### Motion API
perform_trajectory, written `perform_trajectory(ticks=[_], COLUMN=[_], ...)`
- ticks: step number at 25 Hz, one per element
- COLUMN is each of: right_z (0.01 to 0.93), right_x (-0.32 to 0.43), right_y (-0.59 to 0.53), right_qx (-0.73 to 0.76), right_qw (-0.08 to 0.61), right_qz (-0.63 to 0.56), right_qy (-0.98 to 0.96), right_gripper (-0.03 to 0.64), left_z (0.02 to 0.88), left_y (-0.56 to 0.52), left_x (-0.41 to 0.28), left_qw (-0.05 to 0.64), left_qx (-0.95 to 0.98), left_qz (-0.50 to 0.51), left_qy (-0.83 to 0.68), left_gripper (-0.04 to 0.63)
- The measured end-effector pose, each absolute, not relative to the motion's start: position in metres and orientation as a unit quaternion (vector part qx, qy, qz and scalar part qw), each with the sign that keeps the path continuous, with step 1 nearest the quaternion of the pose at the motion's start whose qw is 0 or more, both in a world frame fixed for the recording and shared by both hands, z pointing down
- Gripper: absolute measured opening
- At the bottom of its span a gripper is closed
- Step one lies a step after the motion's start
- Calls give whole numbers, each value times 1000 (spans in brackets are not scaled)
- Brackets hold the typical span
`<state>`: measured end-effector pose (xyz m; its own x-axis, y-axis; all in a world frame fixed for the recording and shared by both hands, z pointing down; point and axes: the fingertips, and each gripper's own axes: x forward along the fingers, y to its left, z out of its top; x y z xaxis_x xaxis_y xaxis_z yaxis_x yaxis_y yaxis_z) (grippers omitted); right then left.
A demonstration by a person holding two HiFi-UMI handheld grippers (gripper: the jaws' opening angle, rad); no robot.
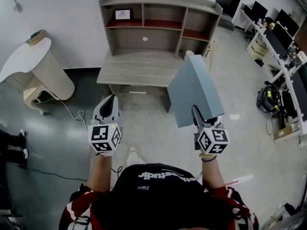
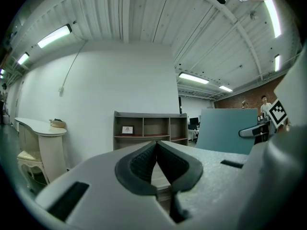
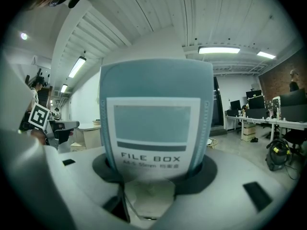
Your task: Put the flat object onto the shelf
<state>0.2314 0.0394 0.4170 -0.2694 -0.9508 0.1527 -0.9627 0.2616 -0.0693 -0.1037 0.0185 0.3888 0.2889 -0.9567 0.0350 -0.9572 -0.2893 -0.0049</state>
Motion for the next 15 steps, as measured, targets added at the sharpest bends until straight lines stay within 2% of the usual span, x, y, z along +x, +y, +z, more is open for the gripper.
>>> perform_trajectory(ticks=[15], right_z=[416], right_x=[193], right_y=[-46], right_qx=[616], right_qw=[48], right_qz=[78], right_qy=[-782], right_gripper=[272], left_z=[392], left_y=[-81], left_x=[-127], left_qw=[14], left_qx=[831], left_qz=[27], left_qy=[-555], left_gripper=[6])
